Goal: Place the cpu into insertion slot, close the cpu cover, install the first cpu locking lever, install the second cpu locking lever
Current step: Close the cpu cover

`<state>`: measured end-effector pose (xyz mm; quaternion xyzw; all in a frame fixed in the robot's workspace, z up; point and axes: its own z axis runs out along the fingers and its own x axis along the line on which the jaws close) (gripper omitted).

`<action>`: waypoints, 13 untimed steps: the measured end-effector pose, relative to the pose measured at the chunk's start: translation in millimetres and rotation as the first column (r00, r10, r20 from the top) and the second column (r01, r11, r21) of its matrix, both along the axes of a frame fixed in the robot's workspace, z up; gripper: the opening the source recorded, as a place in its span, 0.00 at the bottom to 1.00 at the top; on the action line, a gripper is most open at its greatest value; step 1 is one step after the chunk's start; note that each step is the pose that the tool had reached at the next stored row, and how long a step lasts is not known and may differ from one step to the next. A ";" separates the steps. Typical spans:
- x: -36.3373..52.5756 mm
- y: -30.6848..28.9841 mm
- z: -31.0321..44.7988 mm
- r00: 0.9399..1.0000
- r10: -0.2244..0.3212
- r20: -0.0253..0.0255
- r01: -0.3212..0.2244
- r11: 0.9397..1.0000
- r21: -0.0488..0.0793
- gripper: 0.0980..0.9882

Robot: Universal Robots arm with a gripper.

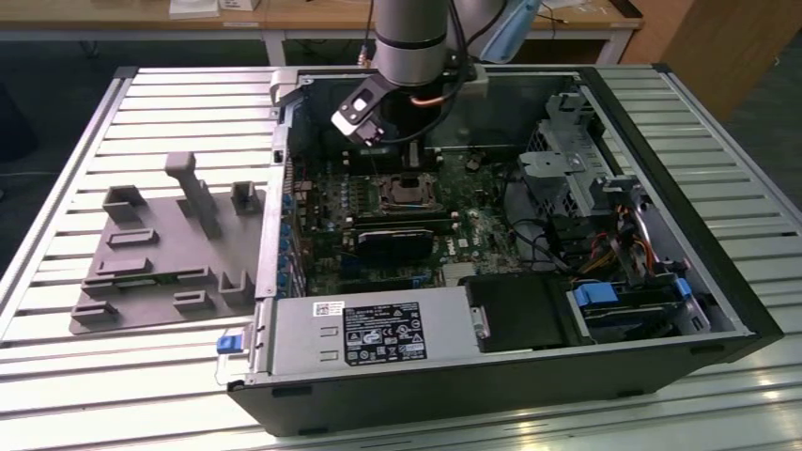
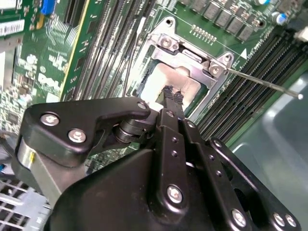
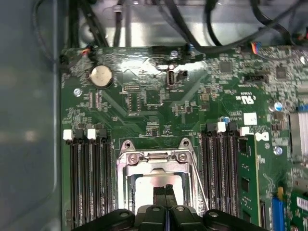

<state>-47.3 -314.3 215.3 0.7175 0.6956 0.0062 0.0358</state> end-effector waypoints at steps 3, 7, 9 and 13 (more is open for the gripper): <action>0.0 0.0 0.0 0.999 0.054 0.000 -0.054 0.999 -0.003 0.00; -0.1 0.0 0.0 0.993 0.120 -0.001 -0.120 0.993 -0.015 0.00; -0.1 0.0 0.0 0.988 0.155 -0.002 -0.155 0.988 -0.018 0.00; -0.1 0.0 0.0 0.974 0.228 -0.002 -0.228 0.974 -0.019 0.00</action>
